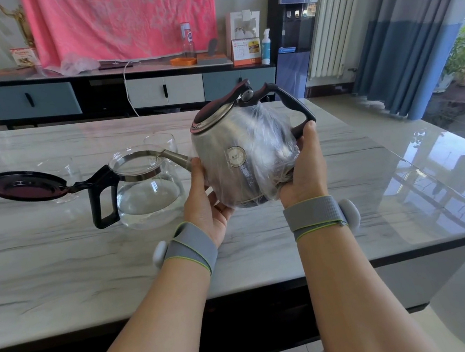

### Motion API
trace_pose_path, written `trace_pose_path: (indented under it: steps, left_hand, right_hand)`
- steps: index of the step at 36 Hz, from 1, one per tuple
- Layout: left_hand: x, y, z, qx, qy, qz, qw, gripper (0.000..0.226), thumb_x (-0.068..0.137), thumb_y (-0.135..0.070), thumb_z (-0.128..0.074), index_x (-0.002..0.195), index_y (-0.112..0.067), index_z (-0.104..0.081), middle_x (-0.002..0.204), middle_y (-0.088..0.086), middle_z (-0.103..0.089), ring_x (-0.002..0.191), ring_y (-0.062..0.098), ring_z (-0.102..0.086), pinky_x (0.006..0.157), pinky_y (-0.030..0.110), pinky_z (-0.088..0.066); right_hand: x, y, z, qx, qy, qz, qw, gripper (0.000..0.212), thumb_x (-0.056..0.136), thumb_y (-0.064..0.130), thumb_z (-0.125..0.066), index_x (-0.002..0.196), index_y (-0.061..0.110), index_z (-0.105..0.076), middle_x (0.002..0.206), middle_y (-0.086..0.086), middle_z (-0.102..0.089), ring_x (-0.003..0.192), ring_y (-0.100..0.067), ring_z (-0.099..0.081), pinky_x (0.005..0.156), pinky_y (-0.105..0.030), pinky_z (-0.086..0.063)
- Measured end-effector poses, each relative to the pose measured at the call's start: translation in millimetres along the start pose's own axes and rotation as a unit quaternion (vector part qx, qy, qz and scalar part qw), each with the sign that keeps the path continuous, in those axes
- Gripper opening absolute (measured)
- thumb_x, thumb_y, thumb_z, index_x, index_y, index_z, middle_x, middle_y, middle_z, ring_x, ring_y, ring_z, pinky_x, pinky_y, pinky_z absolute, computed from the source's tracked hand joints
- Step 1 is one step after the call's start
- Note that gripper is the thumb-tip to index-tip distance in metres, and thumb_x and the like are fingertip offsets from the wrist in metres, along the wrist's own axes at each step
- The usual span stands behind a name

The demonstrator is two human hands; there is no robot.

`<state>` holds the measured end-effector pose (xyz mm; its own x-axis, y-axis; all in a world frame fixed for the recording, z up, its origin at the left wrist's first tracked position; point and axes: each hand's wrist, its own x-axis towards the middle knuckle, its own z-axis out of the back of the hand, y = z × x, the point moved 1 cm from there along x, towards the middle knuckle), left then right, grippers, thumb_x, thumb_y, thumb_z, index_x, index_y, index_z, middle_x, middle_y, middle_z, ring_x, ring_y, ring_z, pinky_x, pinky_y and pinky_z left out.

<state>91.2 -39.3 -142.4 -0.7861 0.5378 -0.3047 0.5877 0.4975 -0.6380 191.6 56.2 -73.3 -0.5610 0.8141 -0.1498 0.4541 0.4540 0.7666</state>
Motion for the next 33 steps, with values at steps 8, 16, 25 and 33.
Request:
trace_pose_path:
  steps: [8,16,25,33]
  left_hand:
    - [0.1,-0.5,0.6,0.004,0.001,0.001,1.000,0.058,0.080,-0.063,-0.071,0.111,-0.013,-0.068,0.095,0.013,-0.075,0.083,0.024,-0.075,0.067,0.036,-0.061]
    - [-0.6,-0.3,0.5,0.004,0.001,0.002,1.000,0.059,0.080,-0.063,-0.071,0.112,-0.013,-0.068,0.098,0.014,-0.075,0.084,0.024,-0.075,0.066,0.035,-0.061]
    - [-1.5,-0.4,-0.5,0.003,0.000,0.003,1.000,0.058,0.081,-0.063,-0.069,0.112,-0.014,-0.068,0.101,0.013,-0.073,0.085,0.024,-0.074,0.064,0.035,-0.061]
    - [-1.6,-0.6,-0.3,0.002,0.000,0.004,1.000,0.060,0.081,-0.063,-0.070,0.114,-0.013,-0.068,0.103,0.014,-0.073,0.087,0.024,-0.074,0.064,0.035,-0.061]
  right_hand:
    - [2.5,-1.6,1.2,0.001,0.000,0.001,1.000,0.041,0.107,0.051,-0.054,0.081,0.023,-0.070,0.078,0.008,-0.079,0.088,-0.017,-0.074,0.080,-0.037,-0.060]
    - [4.2,-2.6,1.7,0.004,0.006,0.004,1.000,0.041,0.107,0.051,-0.054,0.079,0.023,-0.068,0.079,0.008,-0.078,0.086,-0.016,-0.074,0.082,-0.037,-0.059]
    - [6.0,-4.4,2.3,0.002,0.008,0.007,1.000,0.039,0.106,0.052,-0.055,0.086,0.023,-0.072,0.091,0.003,-0.080,0.094,-0.020,-0.076,0.087,-0.038,-0.061]
    - [5.3,-4.5,2.1,0.001,0.008,0.015,1.000,0.037,0.106,0.051,-0.056,0.091,0.021,-0.073,0.097,0.002,-0.080,0.097,-0.020,-0.076,0.092,-0.040,-0.061]
